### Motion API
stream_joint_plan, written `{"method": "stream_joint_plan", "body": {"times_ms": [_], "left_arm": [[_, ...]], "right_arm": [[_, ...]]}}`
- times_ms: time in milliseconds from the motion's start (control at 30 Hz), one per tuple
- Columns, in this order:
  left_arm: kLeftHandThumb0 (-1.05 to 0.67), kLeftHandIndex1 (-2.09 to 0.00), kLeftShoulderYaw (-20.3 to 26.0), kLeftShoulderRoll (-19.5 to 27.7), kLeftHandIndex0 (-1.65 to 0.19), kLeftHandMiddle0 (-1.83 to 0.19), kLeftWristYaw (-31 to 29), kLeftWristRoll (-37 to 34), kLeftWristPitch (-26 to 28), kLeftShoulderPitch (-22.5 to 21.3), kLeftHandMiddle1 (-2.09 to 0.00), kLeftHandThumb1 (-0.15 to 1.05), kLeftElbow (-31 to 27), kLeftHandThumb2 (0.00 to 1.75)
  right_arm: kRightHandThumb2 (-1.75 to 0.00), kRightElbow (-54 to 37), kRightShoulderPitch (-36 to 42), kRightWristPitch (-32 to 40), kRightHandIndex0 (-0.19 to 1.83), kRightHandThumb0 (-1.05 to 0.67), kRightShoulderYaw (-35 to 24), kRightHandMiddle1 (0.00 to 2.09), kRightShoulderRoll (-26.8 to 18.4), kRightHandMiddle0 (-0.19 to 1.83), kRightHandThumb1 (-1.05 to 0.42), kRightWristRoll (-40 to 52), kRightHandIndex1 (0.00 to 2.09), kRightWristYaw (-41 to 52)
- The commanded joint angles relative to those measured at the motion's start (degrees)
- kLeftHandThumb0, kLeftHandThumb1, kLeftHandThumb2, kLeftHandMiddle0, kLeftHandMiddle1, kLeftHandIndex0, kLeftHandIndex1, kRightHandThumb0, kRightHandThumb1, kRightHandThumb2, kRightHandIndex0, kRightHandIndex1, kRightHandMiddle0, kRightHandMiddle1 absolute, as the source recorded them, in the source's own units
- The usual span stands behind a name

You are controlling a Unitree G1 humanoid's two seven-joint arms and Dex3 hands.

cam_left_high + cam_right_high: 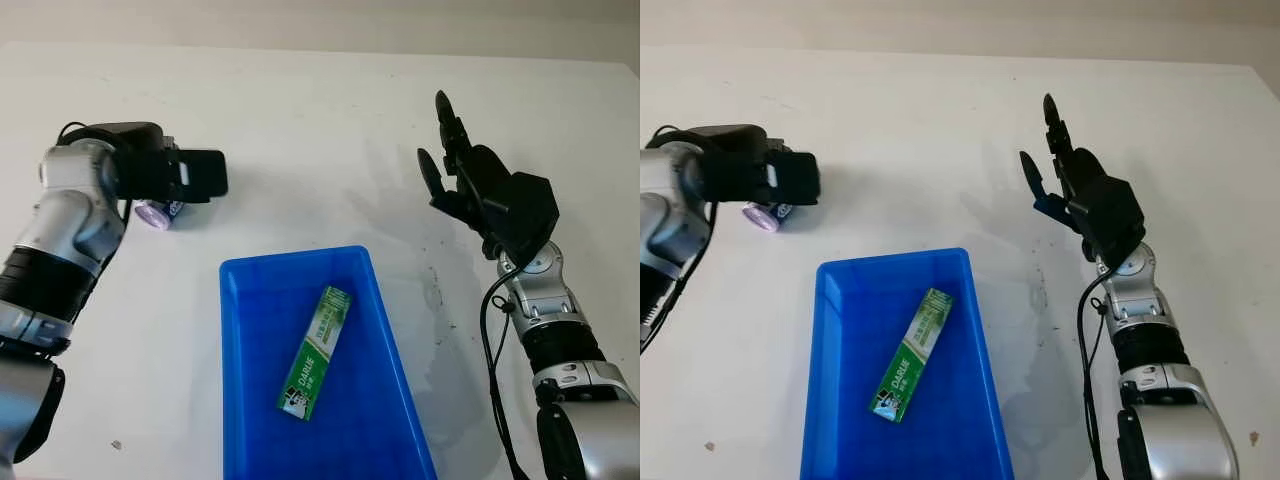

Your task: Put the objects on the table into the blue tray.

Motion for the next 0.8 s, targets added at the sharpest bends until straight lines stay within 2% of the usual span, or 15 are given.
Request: {"method": "stream_joint_plan", "body": {"times_ms": [0,33,100,133,167,233,267,367,467,500,600,633,667,700,767], "left_arm": [[-0.97,-1.86,-3.36,0.15,0.09,-0.22,-3.29,4.91,0.93,-1.18,-2.09,1.05,-0.22,0.31],[-0.96,-1.83,-4.79,0.05,0.12,-0.15,-5.34,7.54,1.15,-1.65,-2.09,1.05,0.14,0.32],[-0.96,-1.45,-7.56,0.14,0.11,-0.15,-8.48,13.0,0.46,-2.26,-1.99,1.05,0.59,0.36],[-0.96,-1.3,-8.75,0.21,0.06,-0.15,-9.5,15.77,-0.07,-2.31,-1.83,1.05,0.51,0.38],[-0.96,-1.15,-9.77,0.28,0.0,-0.17,-10.26,18.36,-0.67,-2.22,-1.56,1.05,0.28,0.41],[-0.95,-1.03,-10.96,0.01,-0.04,-0.2,-11.38,22.42,-1.59,-1.94,-1.28,1.05,0.04,0.43],[-0.93,-1.07,-11.33,-0.42,-0.03,-0.2,-11.98,24.02,-1.82,-1.99,-1.27,1.05,0.41,0.42],[-0.83,-1.21,-11.41,-1.47,0.04,-0.15,-10.96,27.17,-2.26,-1.63,-1.64,1.05,1.39,0.34],[-0.39,-0.94,-11.09,-2.26,-0.02,-0.15,-9.25,28.82,-2.84,-1.4,-1.88,1.04,2.73,0.13],[-0.31,-1.01,-10.75,-2.4,-0.02,-0.24,-8.8,28.92,-2.98,-1.28,-2.01,1.04,2.78,0.09],[-0.33,-1.35,-9.7,-2.14,0.07,-0.55,-6.77,28.28,-4.35,-0.8,-2.09,1.05,1.82,0.08],[-0.33,-1.35,-9.06,-2.1,0.07,-0.61,-5.21,27.55,-4.79,-0.44,-2.09,1.05,1.39,0.08],[-0.32,-1.2,-8.02,-2.18,0.05,-0.62,-2.86,26.27,-5.03,0.09,-2.09,1.05,0.95,0.09],[-0.3,-0.92,-6.95,-2.34,-0.03,-0.57,-0.84,24.76,-5.27,0.44,-2.09,1.05,0.7,0.1],[-0.27,-0.77,-5.02,-2.13,-0.12,-0.5,4.29,21.75,-6.42,1.2,-2.09,1.05,-0.01,0.11]], "right_arm": [[-0.7,0.82,-0.49,-0.75,-0.19,-0.6,-0.69,0.0,-0.72,-0.19,-1.05,0.65,0.0,0.33],[-0.7,0.93,-0.53,-0.93,-0.19,-0.6,-0.7,0.0,-0.73,-0.19,-1.05,0.65,0.0,0.33],[-0.7,0.98,-0.56,-1.0,-0.19,-0.6,-0.76,0.0,-0.74,-0.19,-1.05,0.78,0.0,0.47],[-0.7,1.2,-0.65,-1.23,-0.19,-0.6,-0.8,0.0,-0.74,-0.19,-1.05,0.86,0.0,0.53],[-0.7,1.39,-0.74,-1.43,-0.19,-0.6,-0.85,0.0,-0.78,-0.19,-1.05,1.01,0.0,0.77],[-0.7,1.83,-0.94,-1.82,-0.19,-0.6,-1.01,0.0,-0.8,-0.19,-1.05,1.38,0.0,1.27],[-0.7,2.06,-1.05,-1.96,-0.19,-0.59,-1.06,0.0,-0.82,-0.19,-1.05,1.5,0.0,1.45],[-0.7,2.52,-1.24,-2.14,-0.19,-0.6,-1.2,0.0,-0.83,-0.19,-1.05,1.83,0.0,1.71],[-0.7,2.22,-1.23,-1.2,-0.19,-0.59,-1.45,0.0,-0.76,-0.19,-1.05,2.41,0.0,2.05],[-0.69,2.09,-1.19,-0.95,-0.19,-0.59,-1.51,0.0,-0.73,-0.19,-1.05,2.56,0.0,2.02],[-0.68,2.09,-1.14,-0.88,-0.19,-0.59,-1.42,0.0,-0.89,-0.19,-1.05,2.27,0.0,1.69],[-0.68,2.12,-1.14,-0.81,-0.19,-0.59,-1.36,0.0,-0.96,-0.19,-1.05,2.05,0.0,1.48],[-0.68,2.08,-1.13,-0.66,-0.19,-0.59,-1.32,0.0,-1.0,-0.19,-1.05,1.95,0.0,1.4],[-0.68,2.08,-1.14,-0.66,-0.19,-0.59,-1.27,0.0,-1.04,-0.19,-1.05,1.83,0.0,1.31],[-0.67,2.29,-1.19,-1.14,-0.19,-0.6,-1.2,0.0,-1.07,-0.19,-1.05,1.82,0.0,1.48]]}}
